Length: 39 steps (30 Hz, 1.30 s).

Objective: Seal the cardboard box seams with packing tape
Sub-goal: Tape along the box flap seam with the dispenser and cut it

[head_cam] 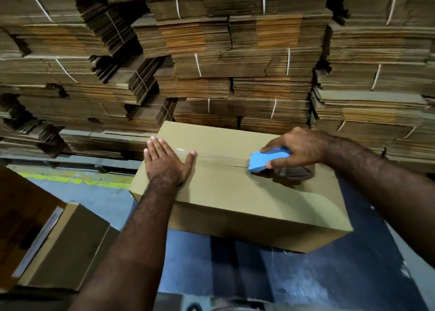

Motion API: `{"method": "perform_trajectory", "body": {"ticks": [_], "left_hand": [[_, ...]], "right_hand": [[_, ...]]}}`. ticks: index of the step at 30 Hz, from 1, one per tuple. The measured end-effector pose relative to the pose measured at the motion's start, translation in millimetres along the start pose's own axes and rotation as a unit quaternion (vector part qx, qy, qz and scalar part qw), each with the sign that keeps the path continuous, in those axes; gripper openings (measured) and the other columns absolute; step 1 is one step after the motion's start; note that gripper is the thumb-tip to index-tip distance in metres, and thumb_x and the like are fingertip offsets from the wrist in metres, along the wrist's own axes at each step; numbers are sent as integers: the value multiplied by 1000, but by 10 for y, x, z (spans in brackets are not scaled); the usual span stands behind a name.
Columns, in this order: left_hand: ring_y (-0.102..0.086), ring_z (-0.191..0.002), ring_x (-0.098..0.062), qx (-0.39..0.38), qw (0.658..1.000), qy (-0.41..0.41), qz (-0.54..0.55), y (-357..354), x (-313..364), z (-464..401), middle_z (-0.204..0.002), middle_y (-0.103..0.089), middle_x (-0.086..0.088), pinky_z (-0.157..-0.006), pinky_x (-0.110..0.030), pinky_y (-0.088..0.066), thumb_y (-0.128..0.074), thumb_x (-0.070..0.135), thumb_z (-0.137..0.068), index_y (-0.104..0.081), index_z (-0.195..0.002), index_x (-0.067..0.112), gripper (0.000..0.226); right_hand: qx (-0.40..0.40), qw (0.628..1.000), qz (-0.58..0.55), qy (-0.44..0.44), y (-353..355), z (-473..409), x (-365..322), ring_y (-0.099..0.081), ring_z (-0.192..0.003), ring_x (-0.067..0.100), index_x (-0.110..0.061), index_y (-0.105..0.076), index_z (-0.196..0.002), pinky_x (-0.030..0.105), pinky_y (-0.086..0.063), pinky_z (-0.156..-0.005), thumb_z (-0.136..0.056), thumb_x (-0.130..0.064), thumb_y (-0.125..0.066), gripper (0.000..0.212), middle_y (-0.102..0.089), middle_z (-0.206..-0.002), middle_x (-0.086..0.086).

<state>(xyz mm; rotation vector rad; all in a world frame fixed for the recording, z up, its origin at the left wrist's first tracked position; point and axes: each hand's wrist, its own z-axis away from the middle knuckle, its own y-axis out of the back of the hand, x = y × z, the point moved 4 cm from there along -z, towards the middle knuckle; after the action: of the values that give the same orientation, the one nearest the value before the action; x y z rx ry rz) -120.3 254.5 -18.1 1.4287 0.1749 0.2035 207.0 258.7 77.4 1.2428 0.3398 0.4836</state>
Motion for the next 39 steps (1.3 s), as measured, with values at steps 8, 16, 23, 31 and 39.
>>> {"method": "perform_trajectory", "body": {"ticks": [8, 16, 23, 31, 39], "left_hand": [[6, -154, -37, 30, 999, -36, 4, 23, 121, 171, -165, 4, -27, -125, -52, -2, -7, 79, -89, -1, -157, -3, 107], [11, -155, -20, -44, 921, -388, 14, -54, 1251, 945, -168, 12, -9, -124, -39, 7, -5, 98, -67, 3, -160, 8, 130], [17, -154, -22, -53, 909, -412, -38, -109, 1288, 979, -167, 19, -11, -126, -44, 3, -23, 107, -55, 10, -158, 4, 149], [22, -152, -16, -88, 915, -392, -36, -122, 1276, 971, -166, 24, -5, -125, -45, 5, -24, 109, -51, 13, -158, 11, 150], [19, -153, -18, -50, 924, -380, -1, -98, 1193, 931, -165, 23, -6, -126, -41, 5, -13, 105, -61, 12, -159, 12, 137]], "right_hand": [[-32, 999, -4, -22, -84, -31, 1, -53, -99, 12, -45, -51, -135, 38, -53, -83, -75, -84, -42, 72, -63, -123, -11], [-49, 998, -32, -25, -103, -46, 3, -50, -99, 15, -45, -54, -128, 44, -50, -89, -71, -81, -45, 68, -62, -117, -7], [-38, 998, -45, -12, -105, 10, 14, -52, -96, 13, -36, -58, -132, 39, -51, -89, -83, -72, -52, 61, -63, -123, -6], [-60, 997, -39, -5, -156, 394, 277, -49, -105, 8, -36, -52, -139, 26, -39, -81, -87, -71, -50, 63, -56, -138, -8], [-43, 998, -10, -45, -197, 385, 275, -53, -98, 13, -44, -54, -130, 39, -52, -86, -77, -80, -45, 65, -62, -114, -12]]}}
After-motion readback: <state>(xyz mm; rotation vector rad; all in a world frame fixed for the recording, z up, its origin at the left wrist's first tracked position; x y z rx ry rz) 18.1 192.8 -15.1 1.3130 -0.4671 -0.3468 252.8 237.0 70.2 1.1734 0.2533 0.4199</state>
